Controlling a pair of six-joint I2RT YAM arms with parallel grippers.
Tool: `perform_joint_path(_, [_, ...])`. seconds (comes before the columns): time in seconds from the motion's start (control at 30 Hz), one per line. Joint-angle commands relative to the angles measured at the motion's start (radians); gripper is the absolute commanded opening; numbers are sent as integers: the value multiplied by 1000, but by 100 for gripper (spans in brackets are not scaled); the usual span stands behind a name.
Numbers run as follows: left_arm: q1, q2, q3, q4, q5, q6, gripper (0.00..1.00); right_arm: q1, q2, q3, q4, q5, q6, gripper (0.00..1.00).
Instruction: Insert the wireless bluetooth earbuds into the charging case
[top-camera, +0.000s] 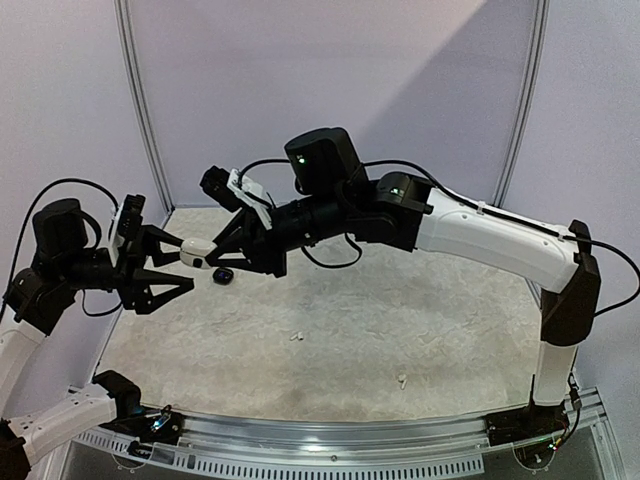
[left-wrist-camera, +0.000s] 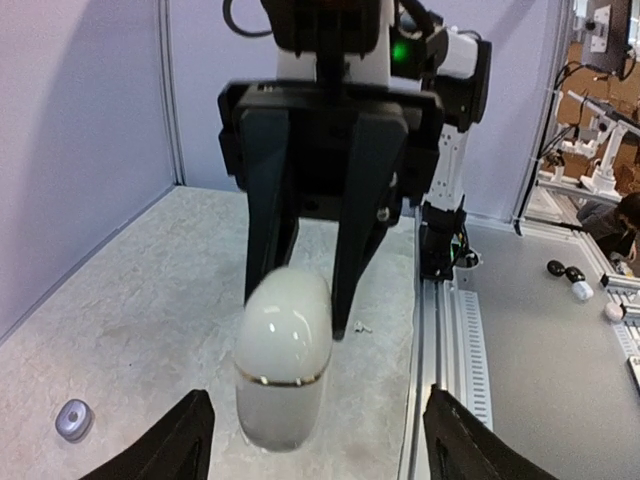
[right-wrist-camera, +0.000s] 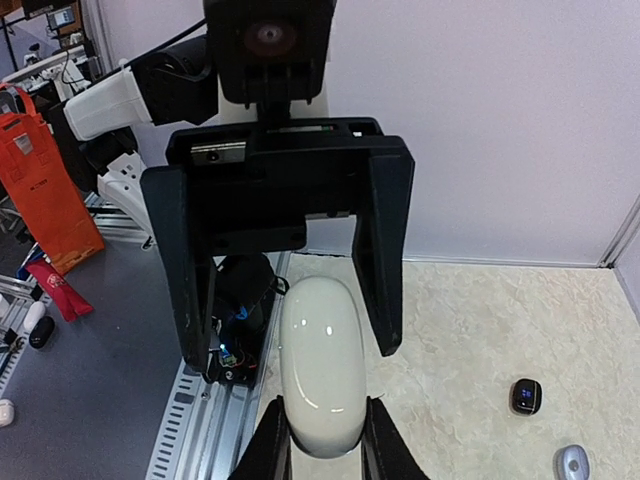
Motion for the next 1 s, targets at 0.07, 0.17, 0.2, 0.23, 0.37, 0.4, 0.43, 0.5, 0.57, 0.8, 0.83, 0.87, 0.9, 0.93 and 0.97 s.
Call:
perform_joint_path(0.07, [-15,-6,-36,-147,-49,122,61,12,-65,30,-118,91,-87,0])
perform_joint_path(0.17, [-20,1,-18,-154,-30,145,58,23,-51,70,-177,142,-127,0])
perform_joint_path(0.2, [-23,6,-12,-156,-24,150,57,26,-48,84,-193,155,-137,0])
perform_joint_path(0.23, [-28,10,-9,-156,-22,153,57,32,-39,103,-222,164,-158,0])
perform_joint_path(0.37, [-46,15,-7,-132,-31,160,54,52,8,188,-321,192,-208,0])
perform_joint_path(0.4, [-49,18,-7,-125,-33,159,54,56,20,204,-336,192,-216,0])
perform_joint_path(0.43, [-52,21,-6,-112,-33,154,53,57,25,210,-341,191,-221,0])
perform_joint_path(0.5, [-57,25,-6,-93,-30,145,49,61,28,211,-346,192,-227,0])
perform_joint_path(0.57, [-62,28,-7,-81,-19,141,46,65,29,211,-351,201,-231,0])
perform_joint_path(0.8, [-85,34,-15,-65,0,133,45,76,39,224,-392,248,-247,0])
perform_joint_path(0.83, [-87,35,-16,-57,2,128,44,75,41,225,-393,247,-247,0])
perform_joint_path(0.87, [-89,35,-20,-43,3,117,44,77,43,225,-393,248,-247,0])
perform_joint_path(0.9, [-91,36,-22,-30,5,110,42,77,43,225,-392,246,-248,0])
perform_joint_path(0.93, [-92,36,-26,-17,6,104,41,77,44,225,-391,246,-248,0])
perform_joint_path(0.97, [-94,36,-30,-5,6,95,40,77,46,225,-387,245,-249,0])
